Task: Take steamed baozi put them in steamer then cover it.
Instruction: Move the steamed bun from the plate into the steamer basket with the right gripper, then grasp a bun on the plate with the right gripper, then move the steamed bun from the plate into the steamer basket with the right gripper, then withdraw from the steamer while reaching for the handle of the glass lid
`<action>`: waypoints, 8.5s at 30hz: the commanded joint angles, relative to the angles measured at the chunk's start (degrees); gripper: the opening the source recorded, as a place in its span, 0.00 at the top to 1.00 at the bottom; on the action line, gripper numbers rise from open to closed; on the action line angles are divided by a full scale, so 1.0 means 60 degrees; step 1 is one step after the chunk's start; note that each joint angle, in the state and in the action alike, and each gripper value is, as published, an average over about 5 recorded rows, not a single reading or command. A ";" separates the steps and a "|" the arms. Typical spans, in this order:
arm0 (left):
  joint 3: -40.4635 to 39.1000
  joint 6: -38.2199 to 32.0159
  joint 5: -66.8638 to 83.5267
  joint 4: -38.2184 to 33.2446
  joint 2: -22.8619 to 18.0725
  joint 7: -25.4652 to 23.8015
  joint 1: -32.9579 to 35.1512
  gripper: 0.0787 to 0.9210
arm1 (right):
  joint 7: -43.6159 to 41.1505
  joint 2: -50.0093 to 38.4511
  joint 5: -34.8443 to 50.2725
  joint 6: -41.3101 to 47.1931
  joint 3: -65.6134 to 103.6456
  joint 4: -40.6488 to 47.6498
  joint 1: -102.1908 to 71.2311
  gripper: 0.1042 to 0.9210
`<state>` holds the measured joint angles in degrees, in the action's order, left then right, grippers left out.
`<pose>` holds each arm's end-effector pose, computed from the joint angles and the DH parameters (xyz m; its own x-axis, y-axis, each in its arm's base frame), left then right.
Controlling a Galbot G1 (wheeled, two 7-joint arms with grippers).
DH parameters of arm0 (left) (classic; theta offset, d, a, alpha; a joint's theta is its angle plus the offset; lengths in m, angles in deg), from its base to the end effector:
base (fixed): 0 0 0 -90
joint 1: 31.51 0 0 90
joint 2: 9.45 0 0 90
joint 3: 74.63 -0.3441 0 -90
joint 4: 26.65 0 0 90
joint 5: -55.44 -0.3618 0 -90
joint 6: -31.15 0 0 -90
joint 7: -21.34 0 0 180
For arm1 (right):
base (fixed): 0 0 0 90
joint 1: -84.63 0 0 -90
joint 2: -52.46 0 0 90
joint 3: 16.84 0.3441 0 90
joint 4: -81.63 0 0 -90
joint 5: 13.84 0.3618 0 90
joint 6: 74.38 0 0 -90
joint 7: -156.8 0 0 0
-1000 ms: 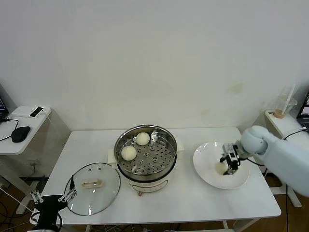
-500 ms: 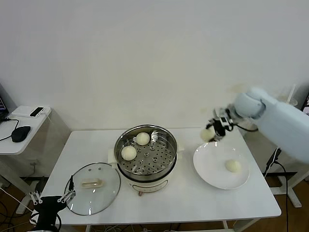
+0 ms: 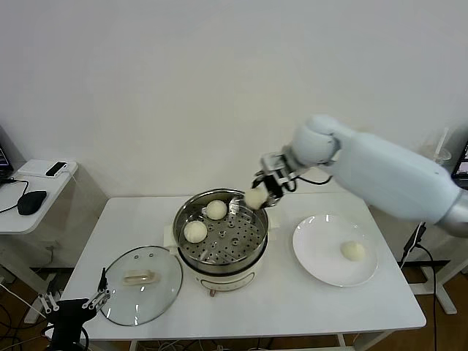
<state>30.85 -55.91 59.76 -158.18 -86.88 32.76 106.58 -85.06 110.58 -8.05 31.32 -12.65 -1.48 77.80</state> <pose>0.1104 0.0932 -0.2517 -0.9648 -0.2536 0.0694 -0.2243 0.9315 0.2865 0.5177 0.0995 -0.0356 -0.2435 -0.3844 0.8905 -0.7900 -0.4540 -0.4120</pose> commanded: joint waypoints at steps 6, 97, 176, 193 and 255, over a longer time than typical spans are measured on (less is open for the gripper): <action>0.0057 -0.0008 -0.0022 -0.0095 -0.0171 -0.0010 0.0021 0.12 | 0.0599 0.1448 -0.1015 -0.2152 -0.1562 -0.0061 -0.0231 0.40; -0.0053 -0.0047 0.0098 0.0052 0.0452 -0.0027 -0.0076 0.12 | -0.0533 -0.2765 -0.5311 -0.1138 0.5938 0.3298 -0.6826 0.12; -0.0193 -0.0035 0.0032 0.0202 0.0306 0.0002 -0.0540 0.12 | 0.1656 0.0653 0.2835 0.3751 -0.1190 0.0186 0.0124 0.39; -0.0148 -0.0053 0.0107 0.0361 0.0367 -0.0002 -0.0672 0.12 | 0.1915 0.1197 0.1697 0.3975 -0.1156 0.1038 -0.0791 0.39; -0.0608 -0.0025 -0.3347 0.1298 0.0673 0.0200 -0.1183 0.12 | 0.8508 0.0276 0.1321 -0.3341 1.6143 -0.5421 -1.6967 0.12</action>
<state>27.64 -56.15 54.66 -153.47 -83.65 33.24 100.44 -38.52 100.55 5.67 28.09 45.95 -26.83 16.20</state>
